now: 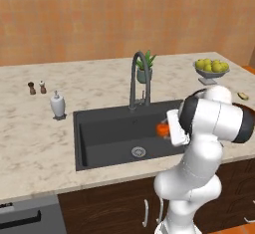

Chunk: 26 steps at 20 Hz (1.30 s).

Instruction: Pick the squash from the sink and place it in the bowl. Then pick the bowl and place it in the microwave. Then close the microwave door and press the start button.

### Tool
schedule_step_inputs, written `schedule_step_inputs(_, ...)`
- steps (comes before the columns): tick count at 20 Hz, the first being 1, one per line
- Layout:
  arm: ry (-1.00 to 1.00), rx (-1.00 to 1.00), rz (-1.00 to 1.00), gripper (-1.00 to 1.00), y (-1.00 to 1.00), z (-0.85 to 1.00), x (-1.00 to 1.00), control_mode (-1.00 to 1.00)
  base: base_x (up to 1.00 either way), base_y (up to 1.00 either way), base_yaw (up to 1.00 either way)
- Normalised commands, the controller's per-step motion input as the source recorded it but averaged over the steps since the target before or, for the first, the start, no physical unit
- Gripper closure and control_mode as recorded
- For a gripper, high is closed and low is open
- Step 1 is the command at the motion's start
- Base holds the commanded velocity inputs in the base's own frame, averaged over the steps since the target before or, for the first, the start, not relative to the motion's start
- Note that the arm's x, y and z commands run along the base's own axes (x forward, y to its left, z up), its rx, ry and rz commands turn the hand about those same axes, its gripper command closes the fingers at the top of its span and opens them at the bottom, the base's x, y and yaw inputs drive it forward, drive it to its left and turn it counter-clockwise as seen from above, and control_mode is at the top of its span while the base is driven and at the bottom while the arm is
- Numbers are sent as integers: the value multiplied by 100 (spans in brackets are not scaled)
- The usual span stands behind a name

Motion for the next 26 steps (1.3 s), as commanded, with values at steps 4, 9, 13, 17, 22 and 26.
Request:
schedule_step_inputs(4,-5,-8,-12,100,-12,100,-71,-100,0,0,0)
schedule_step_inputs(9,4,-25,-22,100,-35,99,-49,-100,0,0,0)
schedule_step_inputs(13,3,-40,-20,100,-15,82,-21,-100,0,0,0)
schedule_step_inputs(17,-5,-36,-19,100,-40,39,-38,-100,0,0,0)
schedule_step_inputs(22,-9,-16,-22,100,-57,20,-33,-100,0,0,0)
schedule_step_inputs(26,15,-8,-20,100,-64,46,0,-100,0,0,0)
